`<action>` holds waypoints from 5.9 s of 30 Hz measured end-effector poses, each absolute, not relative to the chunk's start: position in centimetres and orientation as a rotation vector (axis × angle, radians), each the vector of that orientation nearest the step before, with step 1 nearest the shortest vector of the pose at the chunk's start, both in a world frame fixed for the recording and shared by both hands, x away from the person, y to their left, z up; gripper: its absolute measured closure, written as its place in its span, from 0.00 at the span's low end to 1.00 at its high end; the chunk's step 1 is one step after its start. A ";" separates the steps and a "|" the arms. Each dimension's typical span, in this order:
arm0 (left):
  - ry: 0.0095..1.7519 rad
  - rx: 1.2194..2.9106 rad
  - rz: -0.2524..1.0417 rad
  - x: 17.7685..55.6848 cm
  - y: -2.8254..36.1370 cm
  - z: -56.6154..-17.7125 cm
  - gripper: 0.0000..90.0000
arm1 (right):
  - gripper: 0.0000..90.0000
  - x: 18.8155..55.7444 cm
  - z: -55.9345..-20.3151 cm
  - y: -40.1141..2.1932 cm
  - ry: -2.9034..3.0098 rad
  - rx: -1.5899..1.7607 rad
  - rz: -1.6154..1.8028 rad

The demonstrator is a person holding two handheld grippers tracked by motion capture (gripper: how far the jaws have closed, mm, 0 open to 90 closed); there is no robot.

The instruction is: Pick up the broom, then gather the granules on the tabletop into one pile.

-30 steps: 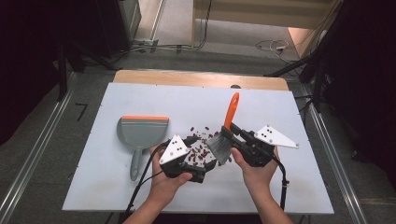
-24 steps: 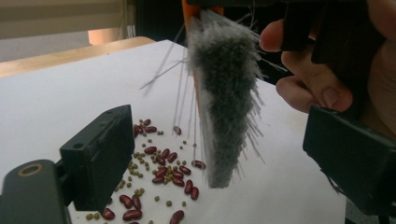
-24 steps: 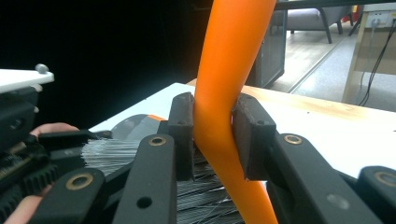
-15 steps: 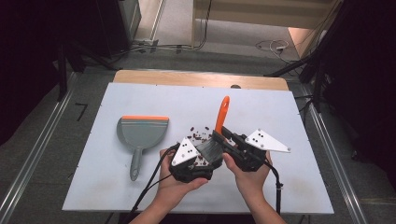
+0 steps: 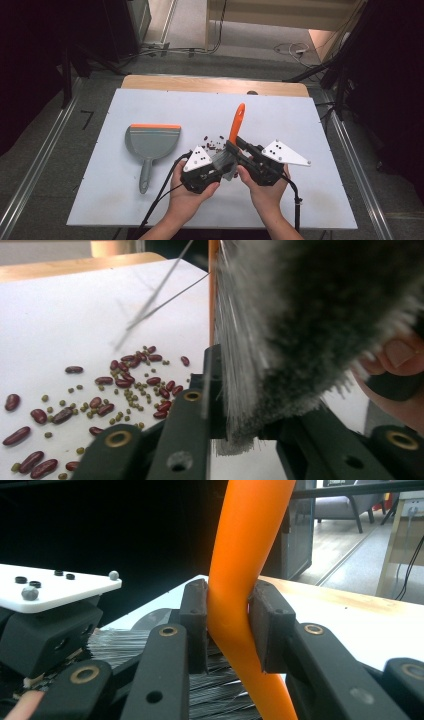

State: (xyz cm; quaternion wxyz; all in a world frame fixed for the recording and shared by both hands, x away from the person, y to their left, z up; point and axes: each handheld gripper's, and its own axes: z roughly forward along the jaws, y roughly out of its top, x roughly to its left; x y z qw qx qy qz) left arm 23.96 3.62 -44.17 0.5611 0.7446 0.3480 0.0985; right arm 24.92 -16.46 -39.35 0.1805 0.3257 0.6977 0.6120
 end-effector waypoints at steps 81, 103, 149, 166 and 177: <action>0.335 1.826 -0.145 24.5 8.4 -42.9 0.89 | 0.76 28.1 -40.5 -18.0 2.670 0.384 2.082; 0.602 1.804 0.094 24.7 11.0 -43.4 0.03 | 0.76 29.5 -40.1 -20.7 2.488 0.723 1.922; 0.813 1.727 0.294 22.4 18.9 -44.6 0.00 | 0.76 34.3 -39.5 -23.3 2.375 1.027 1.150; 0.816 1.723 0.302 22.2 19.2 -45.7 0.00 | 0.76 38.7 -41.2 -17.6 2.338 0.881 0.455; 0.846 1.698 0.306 22.1 20.0 -46.0 0.00 | 0.77 39.8 -44.5 -14.2 2.466 0.834 0.311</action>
